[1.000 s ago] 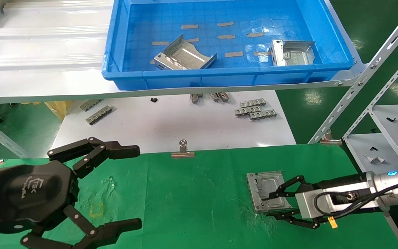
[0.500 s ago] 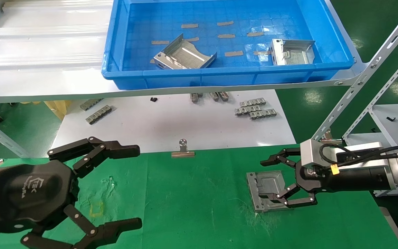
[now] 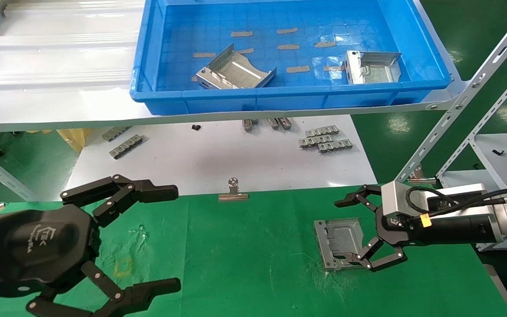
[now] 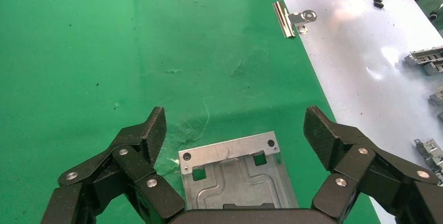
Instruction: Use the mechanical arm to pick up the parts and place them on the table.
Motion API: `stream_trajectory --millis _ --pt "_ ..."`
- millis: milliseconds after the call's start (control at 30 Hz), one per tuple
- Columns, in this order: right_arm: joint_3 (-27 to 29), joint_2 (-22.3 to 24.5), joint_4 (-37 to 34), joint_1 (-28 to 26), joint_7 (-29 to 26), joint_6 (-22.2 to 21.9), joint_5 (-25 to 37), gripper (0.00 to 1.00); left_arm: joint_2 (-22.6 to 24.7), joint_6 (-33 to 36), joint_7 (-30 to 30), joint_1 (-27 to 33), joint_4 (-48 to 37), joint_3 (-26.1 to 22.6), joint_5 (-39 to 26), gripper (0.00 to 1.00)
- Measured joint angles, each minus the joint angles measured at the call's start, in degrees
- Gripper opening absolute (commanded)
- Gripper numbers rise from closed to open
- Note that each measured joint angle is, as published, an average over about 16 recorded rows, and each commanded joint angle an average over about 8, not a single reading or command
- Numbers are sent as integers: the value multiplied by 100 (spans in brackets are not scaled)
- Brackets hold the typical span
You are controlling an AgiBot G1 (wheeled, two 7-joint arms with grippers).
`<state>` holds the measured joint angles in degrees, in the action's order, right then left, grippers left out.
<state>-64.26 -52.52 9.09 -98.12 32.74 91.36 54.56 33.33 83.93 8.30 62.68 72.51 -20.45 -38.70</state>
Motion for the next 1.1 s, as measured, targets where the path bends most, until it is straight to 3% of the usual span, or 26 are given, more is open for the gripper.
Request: stream_trajectory --millis 300,1100 --pt "437 157 584 335 -370 -60 -108 100 0 0 0 0 -1 0 0 100" --pt "2381 863 3184 1807 -2133 -284 -623 100 0 0 -1 1 -2 -2 1 100"
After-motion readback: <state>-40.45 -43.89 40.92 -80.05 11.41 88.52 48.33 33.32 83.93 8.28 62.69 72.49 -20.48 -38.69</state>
